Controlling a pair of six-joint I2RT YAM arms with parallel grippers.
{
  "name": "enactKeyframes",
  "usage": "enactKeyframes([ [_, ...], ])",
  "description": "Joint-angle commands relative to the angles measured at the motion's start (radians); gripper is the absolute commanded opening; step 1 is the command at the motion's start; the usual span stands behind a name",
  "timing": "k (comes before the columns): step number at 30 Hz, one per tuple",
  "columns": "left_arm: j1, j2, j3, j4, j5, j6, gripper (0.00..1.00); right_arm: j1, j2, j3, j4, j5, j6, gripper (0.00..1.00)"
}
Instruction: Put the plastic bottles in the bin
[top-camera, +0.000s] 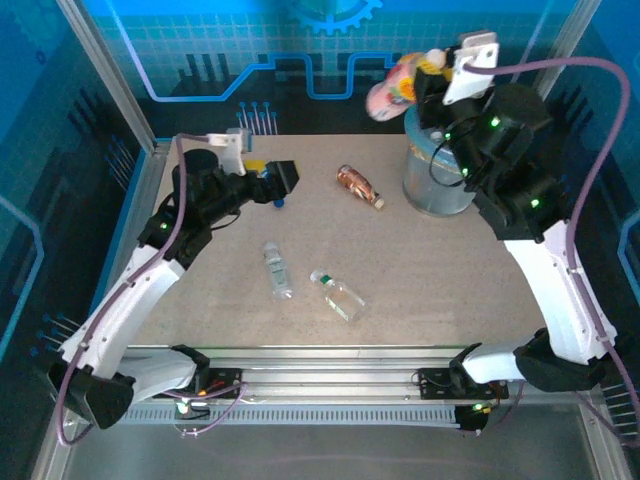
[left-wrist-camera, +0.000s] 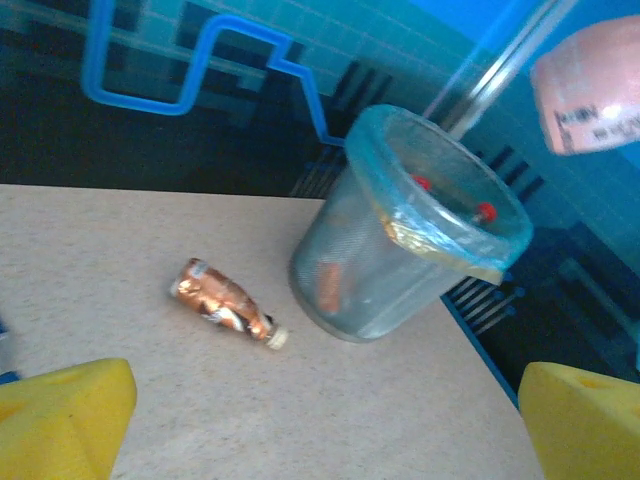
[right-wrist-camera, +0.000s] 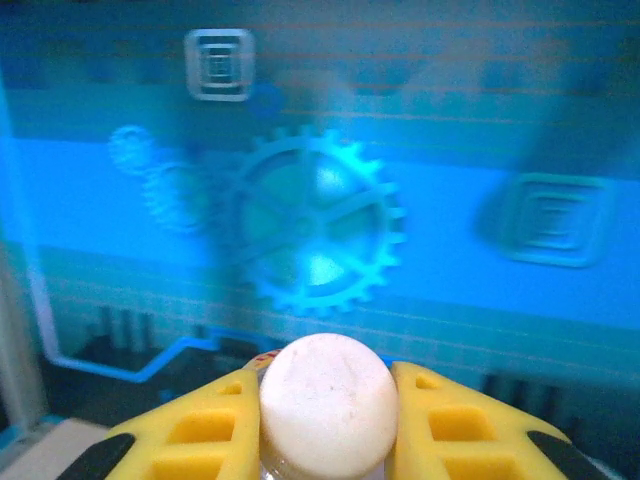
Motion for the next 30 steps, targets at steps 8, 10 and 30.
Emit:
enactKeyframes([
  [8,-0.118,0.133,0.13,0.007,0.075,0.004,0.98,-0.231,0.206,0.161,-0.332,0.103,-0.008,0.16],
  [10,-0.121,0.132,0.119,-0.006,0.067,0.007,0.98,-0.252,0.237,0.153,-0.362,0.105,0.003,0.16],
  [30,-0.12,0.107,0.055,-0.052,0.01,0.038,0.99,-0.345,0.368,0.164,-0.366,0.03,0.057,0.14],
])
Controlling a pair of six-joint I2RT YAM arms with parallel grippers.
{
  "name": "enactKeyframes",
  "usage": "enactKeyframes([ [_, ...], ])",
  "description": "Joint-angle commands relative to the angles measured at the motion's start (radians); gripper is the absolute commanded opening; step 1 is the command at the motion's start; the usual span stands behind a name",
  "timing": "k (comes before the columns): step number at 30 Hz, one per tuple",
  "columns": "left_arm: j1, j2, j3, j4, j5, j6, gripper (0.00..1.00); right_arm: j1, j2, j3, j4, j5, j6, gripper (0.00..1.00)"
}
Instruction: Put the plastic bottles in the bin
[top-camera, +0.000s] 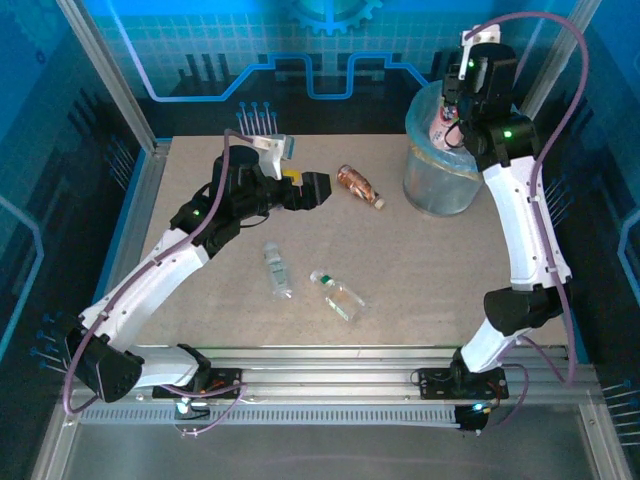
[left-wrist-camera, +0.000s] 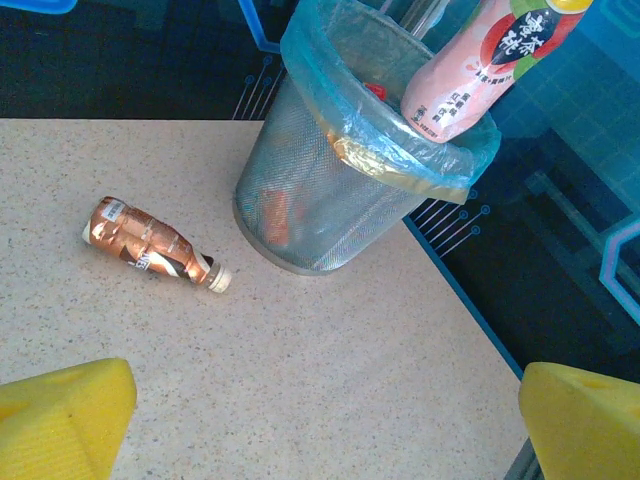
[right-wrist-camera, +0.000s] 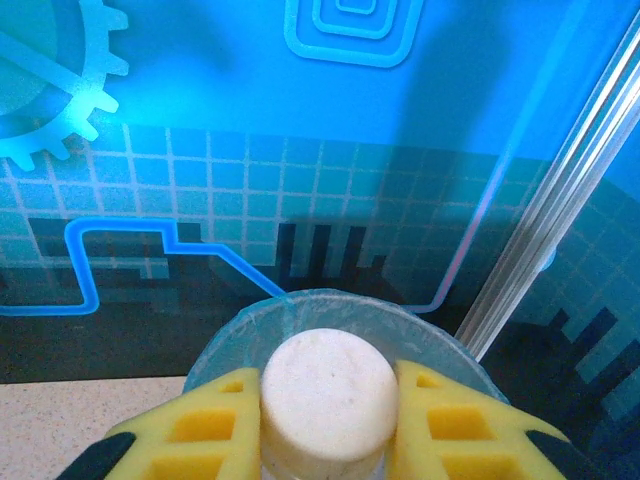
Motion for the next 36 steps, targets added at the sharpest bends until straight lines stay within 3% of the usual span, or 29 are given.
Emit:
enactKeyframes([
  [1,-0.004,-0.016,0.005,-0.012,-0.019,0.019,0.99,-0.017,0.053,0.023,-0.148,-0.021,0.005,0.14],
  [6,-0.004,0.005,0.029,-0.025,-0.012,0.01,0.99,-0.016,0.048,0.074,-0.072,-0.083,-0.011,0.14],
  [14,-0.004,0.009,0.041,-0.031,-0.019,0.004,0.99,-0.012,0.061,0.129,-0.024,-0.034,-0.086,0.13],
  [23,-0.003,0.016,0.041,-0.053,-0.035,-0.007,0.99,-0.028,0.137,0.185,-0.135,-0.03,-0.07,0.18],
  [33,-0.003,-0.03,0.008,-0.077,-0.059,-0.003,0.99,-0.043,0.096,0.006,-0.128,-0.026,-0.022,0.18],
  [36,-0.004,-0.038,-0.003,-0.082,-0.064,-0.01,0.99,-0.047,0.084,-0.059,-0.112,-0.016,-0.018,0.23],
])
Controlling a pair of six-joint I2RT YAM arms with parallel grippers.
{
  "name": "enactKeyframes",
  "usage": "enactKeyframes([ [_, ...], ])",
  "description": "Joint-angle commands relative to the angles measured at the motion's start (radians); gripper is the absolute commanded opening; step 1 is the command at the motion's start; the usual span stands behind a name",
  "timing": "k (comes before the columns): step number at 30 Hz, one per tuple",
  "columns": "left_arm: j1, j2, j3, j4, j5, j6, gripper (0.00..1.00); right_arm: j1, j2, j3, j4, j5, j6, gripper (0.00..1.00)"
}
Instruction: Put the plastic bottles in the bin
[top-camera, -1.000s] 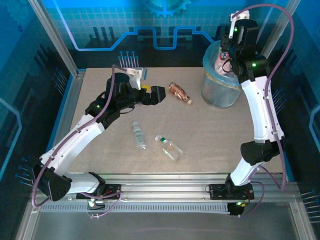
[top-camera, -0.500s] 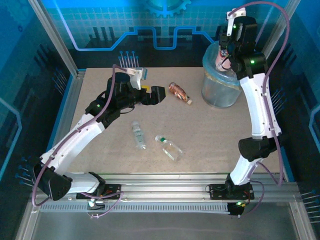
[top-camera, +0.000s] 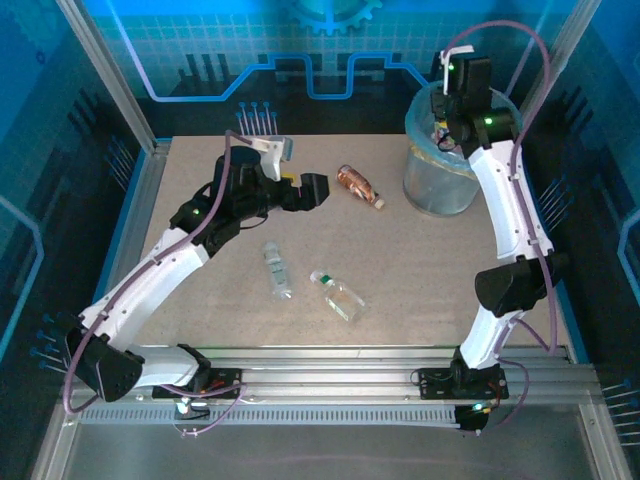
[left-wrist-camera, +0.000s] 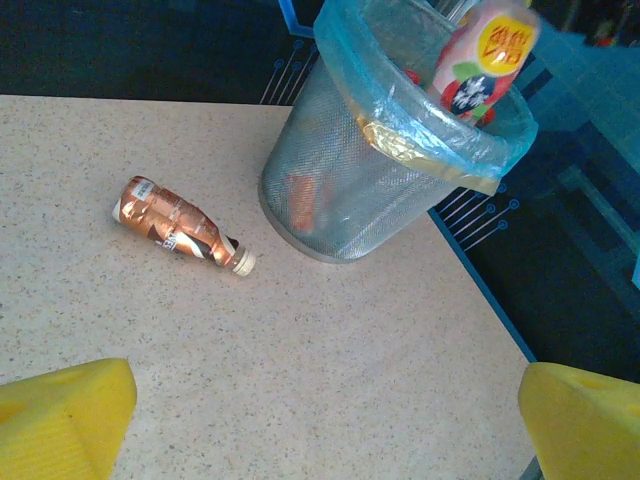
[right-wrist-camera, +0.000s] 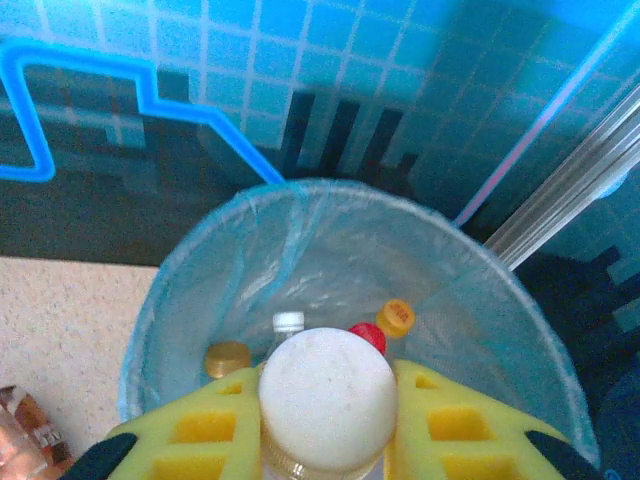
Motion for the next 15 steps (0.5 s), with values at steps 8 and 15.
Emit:
enactKeyframes([
  [8,-0.003,-0.072,-0.034,-0.037,-0.02,-0.03,0.99,-0.052,-0.071,-0.228,0.059,0.007,0.053,0.25],
  [15,-0.004,-0.095,-0.053,-0.045,-0.033,-0.039,0.99,-0.098,-0.039,-0.307,0.092,-0.045,0.089,0.31],
])
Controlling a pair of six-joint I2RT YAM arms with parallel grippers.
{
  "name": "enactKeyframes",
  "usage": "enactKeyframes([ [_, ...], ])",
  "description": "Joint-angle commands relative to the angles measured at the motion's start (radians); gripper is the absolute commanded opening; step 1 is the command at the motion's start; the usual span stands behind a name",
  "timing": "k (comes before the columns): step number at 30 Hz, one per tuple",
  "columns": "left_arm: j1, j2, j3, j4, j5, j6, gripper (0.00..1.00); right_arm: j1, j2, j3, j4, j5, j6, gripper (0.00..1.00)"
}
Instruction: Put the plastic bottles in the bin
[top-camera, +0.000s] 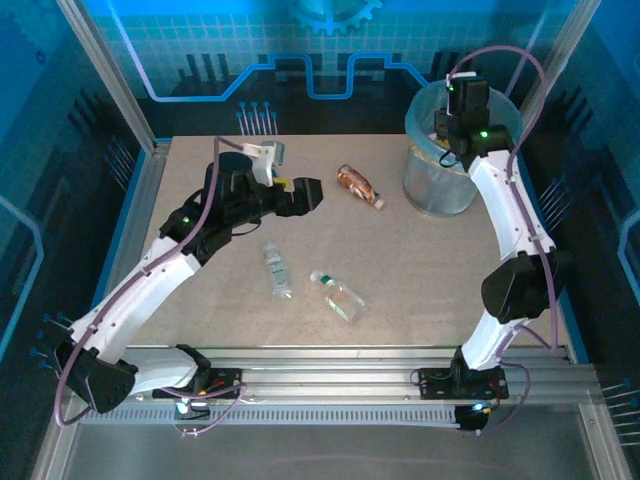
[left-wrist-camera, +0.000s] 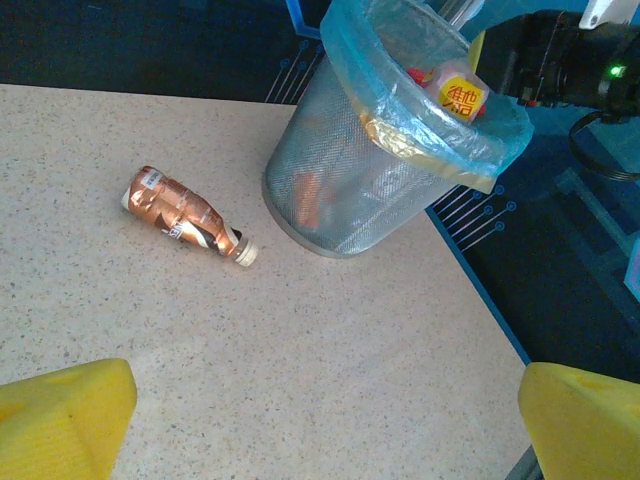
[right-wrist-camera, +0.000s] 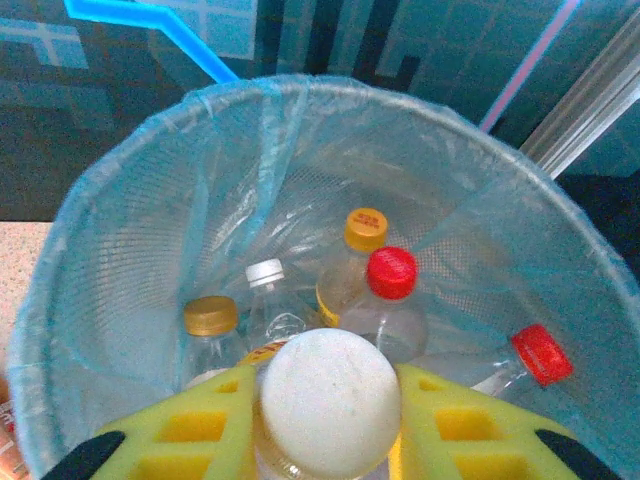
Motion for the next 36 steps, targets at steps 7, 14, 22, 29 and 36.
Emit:
enactKeyframes([
  [7,-0.004,-0.032,-0.025,-0.016,-0.024,-0.02,0.99,-0.049,0.077,-0.05,-0.025,-0.041,0.017,0.34],
  [14,-0.003,-0.033,-0.024,-0.019,-0.032,-0.013,0.99,-0.053,0.103,-0.027,-0.023,-0.079,0.048,0.54],
  [22,-0.004,-0.034,-0.03,-0.018,-0.032,-0.01,0.99,-0.064,0.117,0.14,-0.145,-0.086,0.147,0.77],
  [29,-0.003,-0.044,-0.041,-0.033,-0.047,0.014,0.99,-0.052,0.058,0.207,-0.178,-0.111,0.174,0.89],
  [36,-0.004,-0.061,-0.045,-0.071,-0.078,0.065,0.99,0.026,-0.012,0.223,-0.175,-0.228,0.151,0.9],
])
